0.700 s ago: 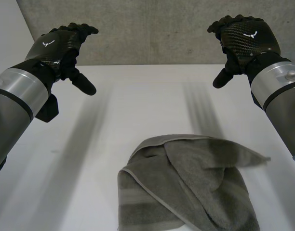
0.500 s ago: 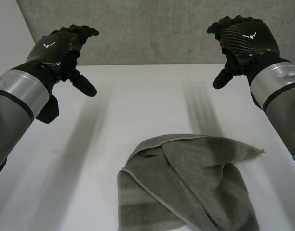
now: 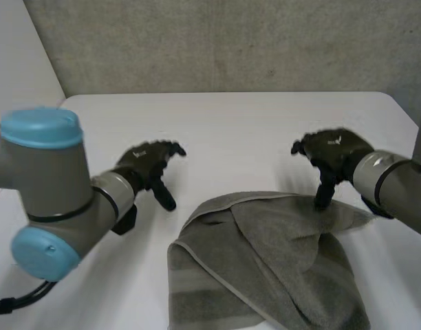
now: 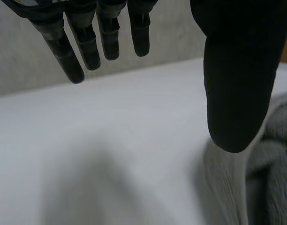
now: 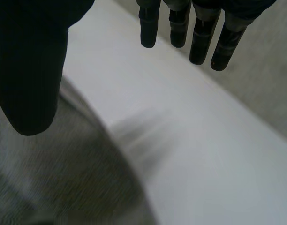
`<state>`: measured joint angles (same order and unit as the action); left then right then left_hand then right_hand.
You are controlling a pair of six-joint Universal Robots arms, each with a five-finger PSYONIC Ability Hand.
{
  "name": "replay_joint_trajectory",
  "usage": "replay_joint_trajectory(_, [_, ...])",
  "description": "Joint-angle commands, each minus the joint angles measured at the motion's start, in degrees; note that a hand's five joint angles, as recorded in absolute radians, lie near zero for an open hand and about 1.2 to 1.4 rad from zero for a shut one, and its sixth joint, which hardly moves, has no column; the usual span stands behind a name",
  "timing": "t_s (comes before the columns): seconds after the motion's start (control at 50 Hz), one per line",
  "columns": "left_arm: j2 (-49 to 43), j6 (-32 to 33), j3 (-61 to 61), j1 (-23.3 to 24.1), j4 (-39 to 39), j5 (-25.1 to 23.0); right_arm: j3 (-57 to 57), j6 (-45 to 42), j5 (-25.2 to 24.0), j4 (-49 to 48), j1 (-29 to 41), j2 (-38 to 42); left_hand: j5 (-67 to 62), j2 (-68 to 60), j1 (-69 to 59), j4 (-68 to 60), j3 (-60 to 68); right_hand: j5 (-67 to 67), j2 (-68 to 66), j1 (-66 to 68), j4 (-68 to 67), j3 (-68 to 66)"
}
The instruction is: Fold the towel.
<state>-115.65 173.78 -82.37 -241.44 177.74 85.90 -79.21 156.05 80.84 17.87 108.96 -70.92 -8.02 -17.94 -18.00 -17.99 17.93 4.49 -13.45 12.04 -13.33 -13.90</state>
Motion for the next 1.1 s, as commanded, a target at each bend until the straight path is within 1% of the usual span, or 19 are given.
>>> replay_joint_trajectory(0.02, [-6.4, -3.0, 1.6, 0.7, 0.2, -0.6, -2.1, 2.0, -2.9, -0.9, -3.5, 5.7, -4.1, -4.2, -4.2, -4.2, 4.2, 3.8, -4.9, 6.3, -5.0, -4.4])
replay_joint_trajectory(0.16, [-11.1, -3.6, 4.3, 1.8, 0.0, -3.5, -2.3, 2.0, -3.8, -4.2, -5.5, 10.4, -3.8, -3.9, -3.8, -3.8, 3.9, 15.2, -16.3, 17.7, -16.4, -15.8])
replay_joint_trajectory(0.34, [-13.8, -3.6, 6.4, 2.6, 0.0, -3.6, -1.4, 1.6, -4.0, -6.4, -6.0, 13.4, -9.0, -9.1, -9.0, -9.0, 9.1, 28.6, -29.6, 31.0, -29.7, -29.2])
replay_joint_trajectory(0.36, [-14.3, -3.5, 6.8, 2.9, -0.1, -3.6, -1.1, 1.4, -4.0, -6.2, -6.0, 13.7, -9.7, -9.8, -9.7, -9.7, 9.8, 36.1, -37.1, 38.5, -37.2, -36.6])
replay_joint_trajectory(0.38, [-14.8, -3.5, 7.0, 3.2, -0.1, -3.6, -0.8, 1.4, -4.3, -6.0, -5.9, 14.0, -10.0, -10.1, -10.0, -10.1, 10.1, 52.8, -53.8, 55.2, -53.9, -53.4])
replay_joint_trajectory(0.4, [-14.8, -3.5, 7.1, 3.2, -0.1, -3.6, -0.8, 1.4, -4.3, -6.0, -5.9, 14.0, -10.0, -10.1, -10.0, -10.1, 10.1, 53.0, -54.0, 55.4, -54.1, -53.5])
replay_joint_trajectory(0.42, [-15.0, -3.5, 7.3, 3.5, -0.2, -3.6, -0.2, 1.2, -4.7, -6.1, -5.8, 13.9, -10.0, -10.1, -10.0, -10.1, 10.1, 65.4, -66.4, 67.8, -66.5, -66.0])
replay_joint_trajectory(0.62, [-15.4, -3.6, 8.5, 5.4, -0.6, -3.6, 6.6, 0.7, -6.4, -7.7, -5.1, 10.0, -10.4, -10.4, -10.4, -10.4, 10.5, 65.5, -66.5, 68.0, -66.7, -66.1])
replay_joint_trajectory(0.68, [-16.1, -3.6, 9.3, 5.7, -0.6, -3.2, 8.5, 0.5, -6.0, -7.9, -5.1, 9.8, -21.1, -21.2, -21.1, -21.2, 21.2, 65.5, -66.5, 68.0, -66.7, -66.1])
replay_joint_trajectory(0.7, [-16.5, -3.1, 9.7, 5.9, -0.5, -2.9, 9.6, 0.0, -6.0, -7.9, -5.0, 9.8, -29.6, -29.7, -29.6, -29.7, 29.7, 65.5, -66.5, 68.0, -66.7, -66.1])
replay_joint_trajectory(0.72, [-16.5, -3.1, 9.7, 5.9, -0.5, -2.8, 9.6, 0.0, -6.0, -7.9, -5.0, 9.8, -29.7, -29.8, -29.7, -29.7, 29.8, 65.5, -66.5, 68.0, -66.7, -66.1])
replay_joint_trajectory(0.76, [-17.8, -2.8, 11.3, 6.1, -0.1, -2.5, 11.5, -1.4, -5.7, -8.6, -4.8, 9.8, -50.0, -50.1, -50.0, -50.0, 50.1, 65.5, -66.5, 68.0, -66.7, -66.1])
replay_joint_trajectory(0.84, [-19.1, -1.8, 15.1, 6.1, 0.1, -0.9, 13.5, -2.9, -4.6, -11.7, -4.5, 9.8, -62.0, -62.1, -62.0, -62.0, 62.1, 65.5, -66.5, 68.0, -66.7, -66.1])
replay_joint_trajectory(0.94, [-18.8, 6.7, 24.9, 5.9, 0.6, 4.5, 16.1, -2.9, -1.8, -25.1, -4.4, 9.0, -62.0, -62.1, -62.0, -62.0, 62.1, 65.5, -66.5, 68.0, -66.7, -66.1])
replay_joint_trajectory(0.98, [-17.2, 12.8, 32.2, 5.7, 4.4, 8.5, 16.2, -2.4, -0.6, -38.2, -4.4, 6.8, -62.0, -62.1, -62.0, -62.0, 62.1, 65.5, -66.5, 68.0, -66.7, -66.1])
replay_joint_trajectory(1.0, [-17.1, 12.8, 32.2, 5.7, 4.5, 8.5, 16.2, -2.4, -0.6, -38.3, -4.4, 6.8, -62.0, -62.1, -62.0, -62.0, 62.1, 65.5, -66.5, 68.0, -66.7, -66.1])
replay_joint_trajectory(1.04, [-13.0, 17.0, 36.0, 5.7, 12.0, 10.2, 14.4, -2.2, -0.7, -51.5, -4.3, 4.1, -62.0, -62.1, -62.0, -62.0, 62.1, 65.5, -66.5, 68.0, -66.7, -66.1])
replay_joint_trajectory(1.06, [-12.9, 17.0, 36.0, 5.7, 12.0, 10.2, 14.4, -2.2, -0.7, -51.5, -4.3, 4.1, -62.0, -62.1, -62.0, -62.0, 62.1, 65.5, -66.5, 68.0, -66.7, -66.1])
replay_joint_trajectory(1.1, [-9.0, 17.8, 36.1, 5.7, 18.2, 10.1, 12.3, -1.7, -0.4, -59.7, -3.8, 2.6, -62.0, -62.1, -62.0, -62.0, 62.1, 65.5, -66.5, 68.0, -66.7, -66.1])
